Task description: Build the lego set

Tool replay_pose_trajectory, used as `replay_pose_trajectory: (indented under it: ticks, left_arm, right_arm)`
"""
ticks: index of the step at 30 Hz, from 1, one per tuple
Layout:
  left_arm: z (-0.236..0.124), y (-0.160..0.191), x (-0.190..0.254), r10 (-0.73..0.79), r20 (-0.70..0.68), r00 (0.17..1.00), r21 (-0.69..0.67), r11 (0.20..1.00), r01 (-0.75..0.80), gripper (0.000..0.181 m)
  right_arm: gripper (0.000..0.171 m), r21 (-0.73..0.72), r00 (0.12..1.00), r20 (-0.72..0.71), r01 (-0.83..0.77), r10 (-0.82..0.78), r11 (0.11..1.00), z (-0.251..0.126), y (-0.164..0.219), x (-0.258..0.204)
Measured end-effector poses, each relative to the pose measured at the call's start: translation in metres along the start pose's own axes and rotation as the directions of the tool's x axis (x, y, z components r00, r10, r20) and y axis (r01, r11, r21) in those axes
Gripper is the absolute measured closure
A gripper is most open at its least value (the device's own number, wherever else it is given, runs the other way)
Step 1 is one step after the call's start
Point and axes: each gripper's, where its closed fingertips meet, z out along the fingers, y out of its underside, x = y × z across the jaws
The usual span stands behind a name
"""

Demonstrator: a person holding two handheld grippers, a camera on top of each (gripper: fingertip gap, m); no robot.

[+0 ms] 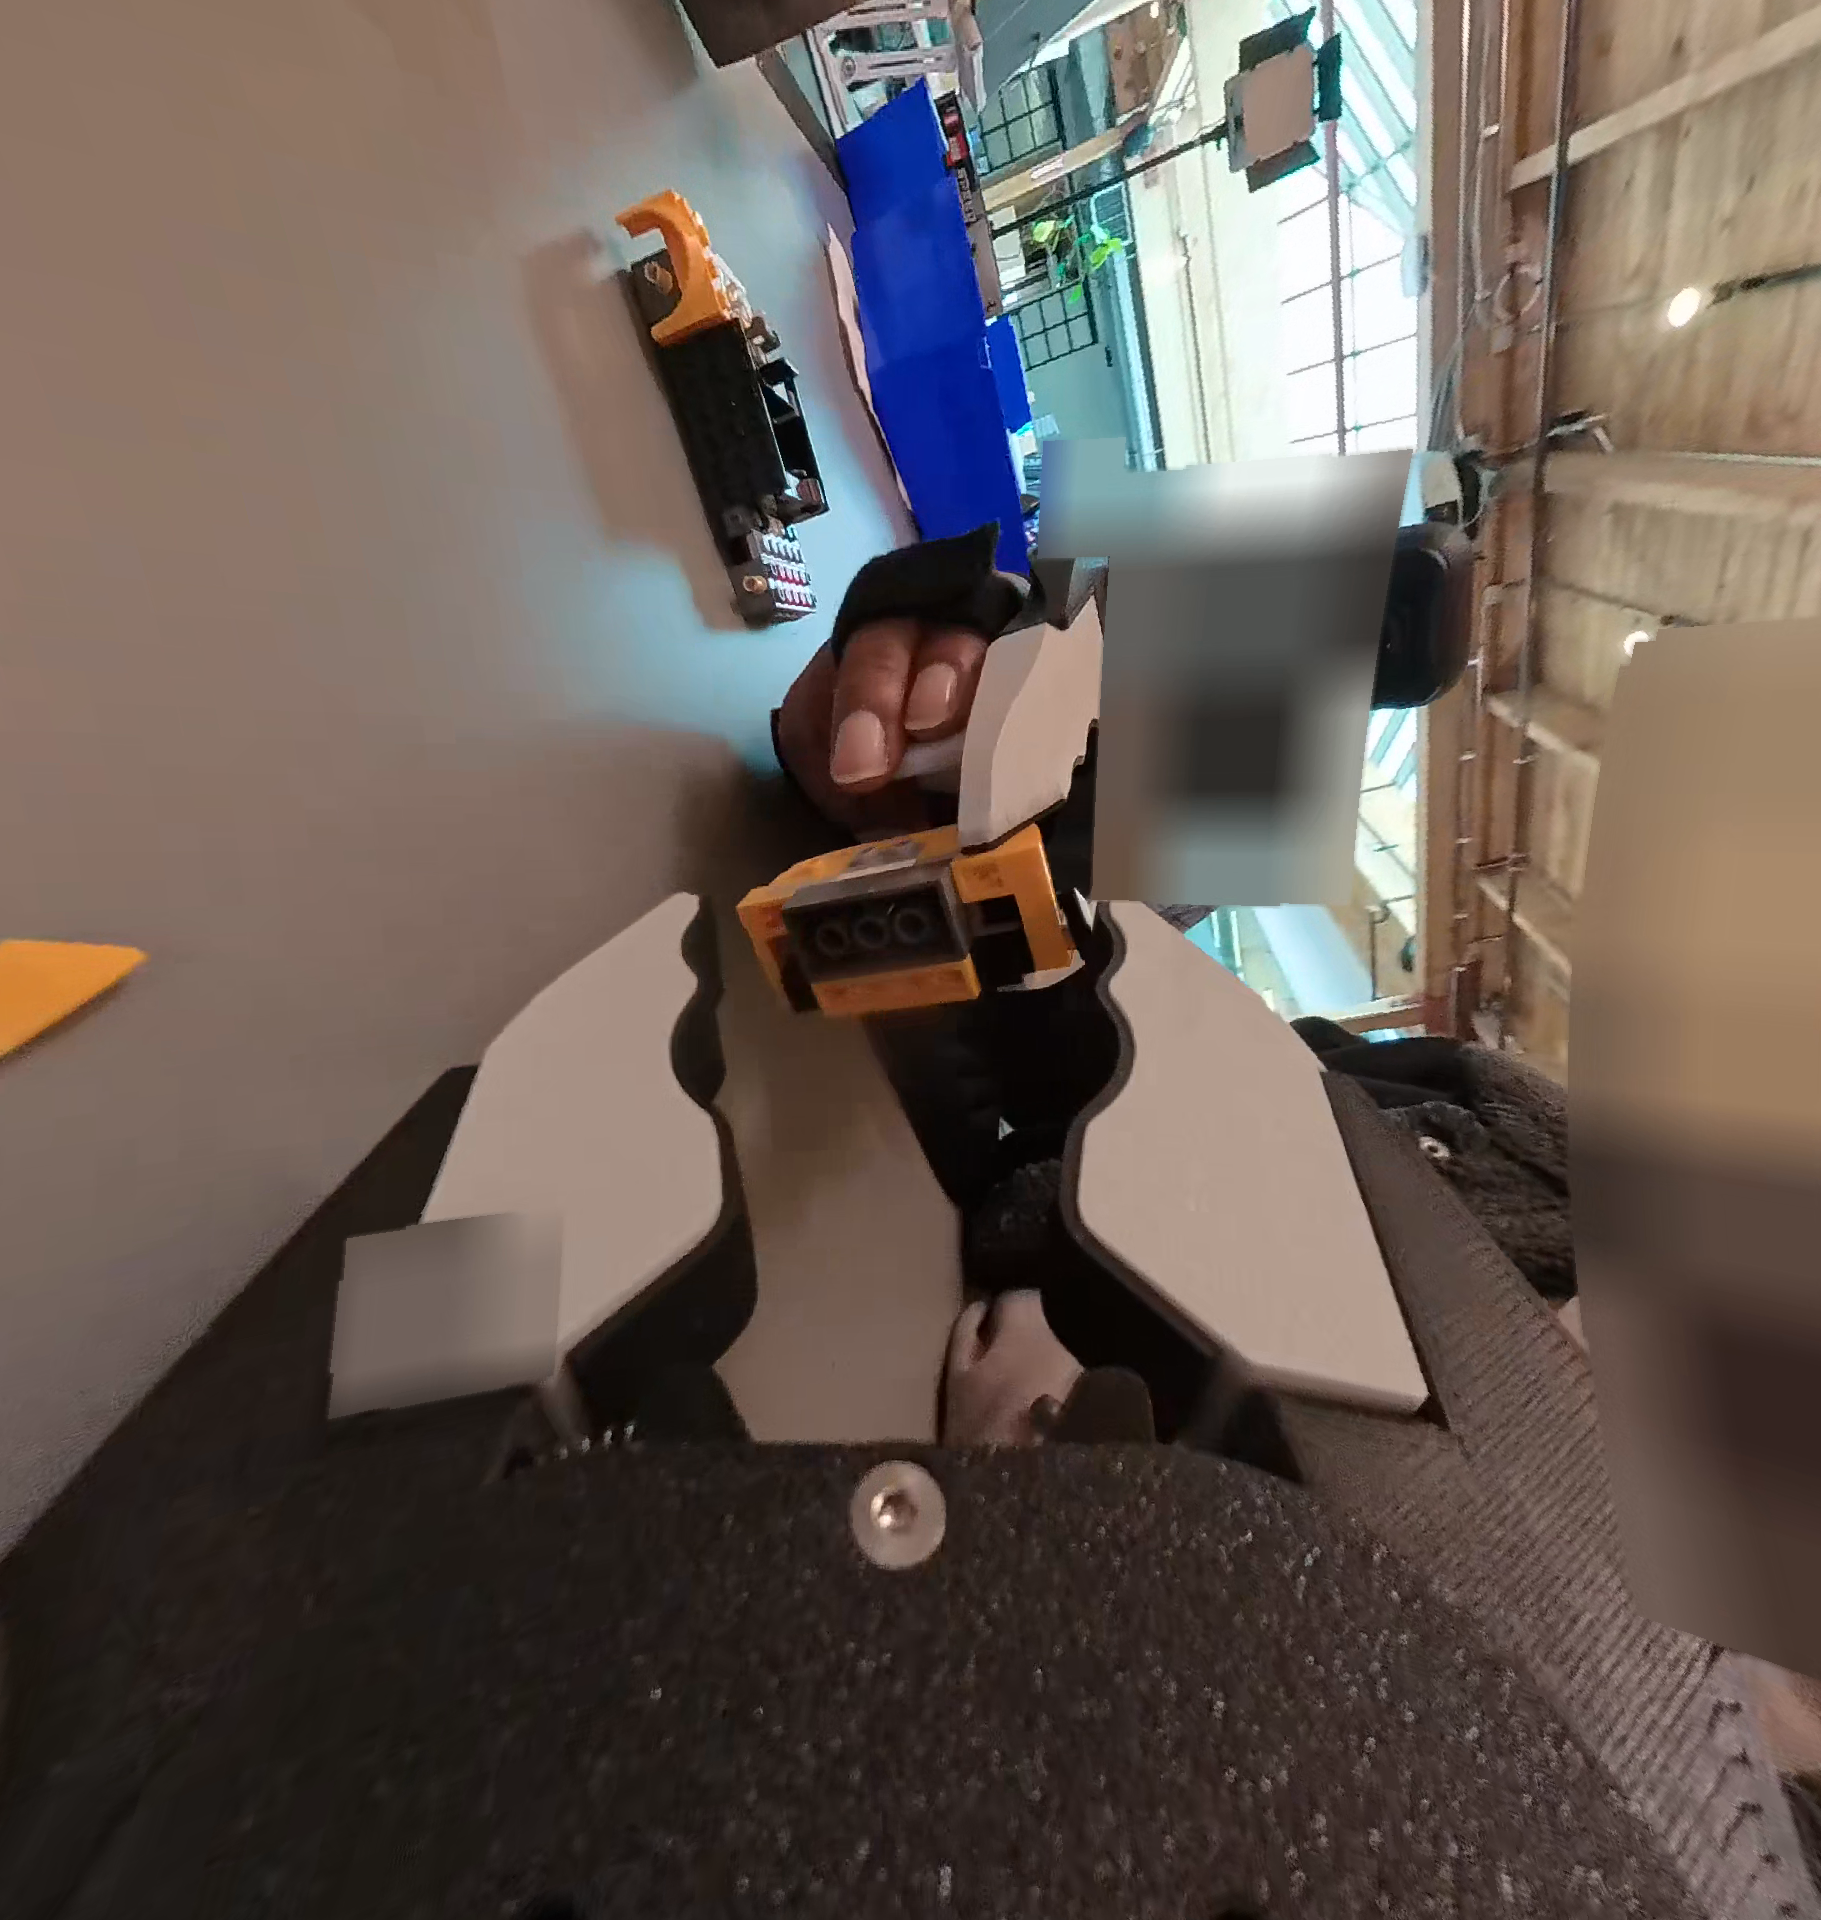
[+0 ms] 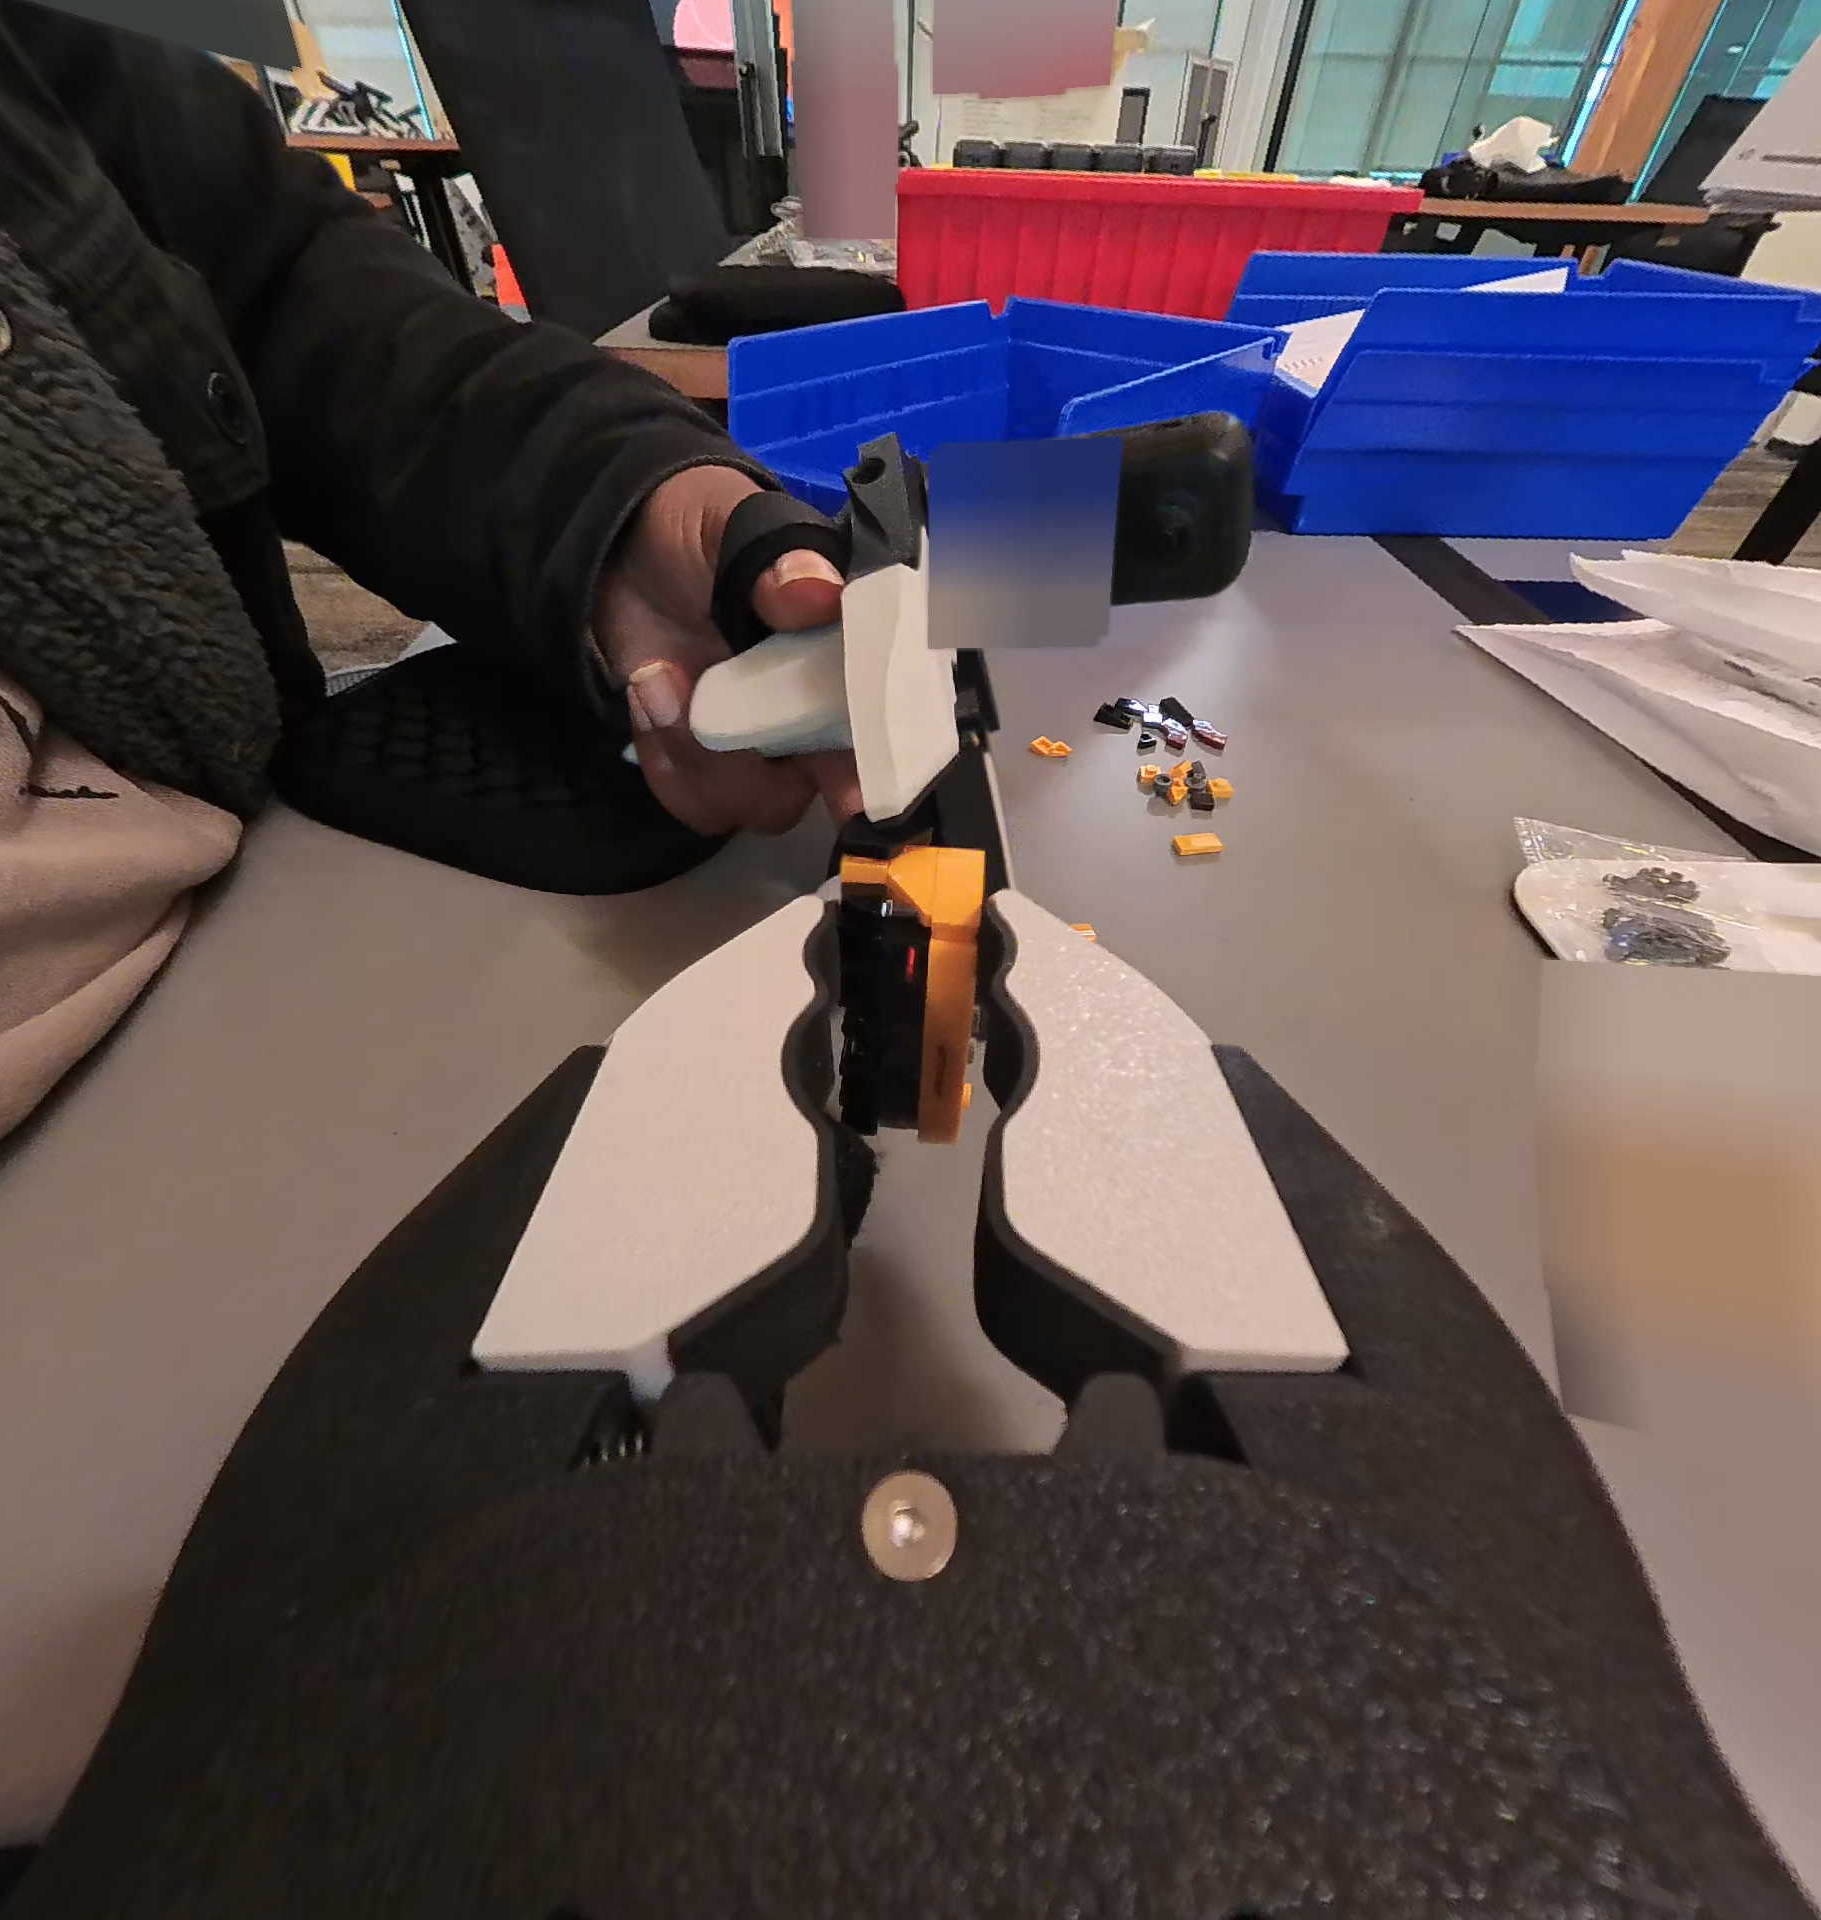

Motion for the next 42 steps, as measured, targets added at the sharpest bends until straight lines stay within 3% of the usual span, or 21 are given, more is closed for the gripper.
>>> replay_pose_trajectory:
  ticks: [11, 24, 28, 32, 35, 38, 42]
  left_arm:
    - [0.007, 0.005, 0.005, -0.084, -0.037, 0.996, -0.015, 0.996, 0.083, 0.111]
    - [0.0, 0.002, 0.002, -0.062, -0.035, 0.997, -0.024, 0.998, 0.061, 0.116]
    - [-0.004, -0.001, 0.001, -0.025, -0.019, 0.999, -0.023, 0.999, 0.025, 0.117]
    - [-0.013, -0.011, 0.004, 0.138, 0.05, 0.989, -0.002, 0.99, -0.138, 0.124]
    - [-0.017, -0.013, 0.01, 0.357, 0.144, 0.923, -0.018, 0.933, -0.358, 0.139]
    - [-0.017, -0.014, 0.015, 0.57, 0.27, 0.776, -0.049, 0.813, -0.581, 0.149]
    - [-0.008, -0.008, 0.024, 0.715, 0.378, 0.588, -0.104, 0.664, -0.74, 0.158]
  right_arm:
    - [0.146, 0.008, 1.0, -0.015, 0.007, -0.007, 1.0, 0.0, -0.001, 0.002]
    - [0.146, 0.002, 1.0, -0.011, 0.008, -0.008, 1.0, 0.0, -0.001, 0.001]
    - [0.146, -0.004, 1.0, -0.013, 0.009, -0.009, 1.0, 0.0, 0.0, 0.002]
    - [0.146, -0.026, 0.999, -0.035, 0.003, -0.004, 1.0, 0.001, 0.004, 0.006]
    - [0.146, -0.038, 0.999, -0.042, 0.002, -0.004, 0.999, 0.001, 0.006, 0.007]
    - [0.146, -0.047, 0.999, -0.049, 0.0, -0.002, 0.999, 0.001, 0.008, 0.008]
    - [0.146, -0.063, 0.998, -0.061, -0.001, -0.003, 0.998, 0.002, 0.011, 0.01]
